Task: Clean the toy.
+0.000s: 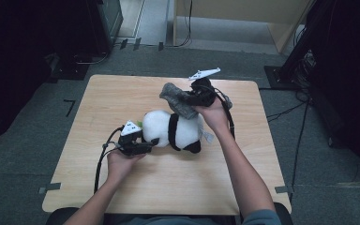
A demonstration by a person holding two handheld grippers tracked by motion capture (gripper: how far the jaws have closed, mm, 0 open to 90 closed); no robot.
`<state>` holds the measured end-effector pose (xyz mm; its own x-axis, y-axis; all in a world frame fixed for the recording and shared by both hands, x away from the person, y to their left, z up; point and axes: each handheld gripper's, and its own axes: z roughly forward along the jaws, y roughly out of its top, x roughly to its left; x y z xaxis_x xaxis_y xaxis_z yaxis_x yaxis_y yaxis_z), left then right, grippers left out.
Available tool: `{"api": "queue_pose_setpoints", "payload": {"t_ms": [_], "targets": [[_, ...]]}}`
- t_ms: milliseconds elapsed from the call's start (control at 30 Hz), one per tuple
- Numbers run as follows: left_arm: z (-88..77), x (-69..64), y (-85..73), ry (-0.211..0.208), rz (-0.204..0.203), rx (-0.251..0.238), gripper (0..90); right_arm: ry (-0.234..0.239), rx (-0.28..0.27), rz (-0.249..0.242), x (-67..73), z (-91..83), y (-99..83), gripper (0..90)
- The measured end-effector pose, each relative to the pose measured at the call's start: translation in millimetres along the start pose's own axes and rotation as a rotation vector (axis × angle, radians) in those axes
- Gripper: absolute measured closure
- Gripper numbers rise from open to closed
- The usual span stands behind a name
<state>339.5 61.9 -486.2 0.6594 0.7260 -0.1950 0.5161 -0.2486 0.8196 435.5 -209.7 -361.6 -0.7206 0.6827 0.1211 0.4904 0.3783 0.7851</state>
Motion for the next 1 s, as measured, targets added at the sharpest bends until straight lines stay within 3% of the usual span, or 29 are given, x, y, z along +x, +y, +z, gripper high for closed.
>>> {"api": "queue_pose_setpoints", "payload": {"t_ms": [400, 567, 767, 1000], "targets": [[0.1, -0.3, 0.1, 0.002, 0.000, -0.001, 33.4, 0.084, -0.022, -0.075, 47.6, 14.9, 31.5, 74.7], [0.0, -0.2, 0.0, 0.002, 0.001, -0.001, 33.4, 0.117, -0.016, -0.090, 64.8, 29.0, 36.2, 74.6], [0.0, -0.2, 0.0, 0.001, -0.001, -0.001, 33.4, 0.131, 0.043, -0.078, 70.5, 53.4, 25.4, 74.6], [0.0, -0.1, 0.0, 0.001, -0.001, 0.003, 33.4, 0.060, 0.101, -0.096, 65.1, 62.9, 9.1, 74.1]]}}
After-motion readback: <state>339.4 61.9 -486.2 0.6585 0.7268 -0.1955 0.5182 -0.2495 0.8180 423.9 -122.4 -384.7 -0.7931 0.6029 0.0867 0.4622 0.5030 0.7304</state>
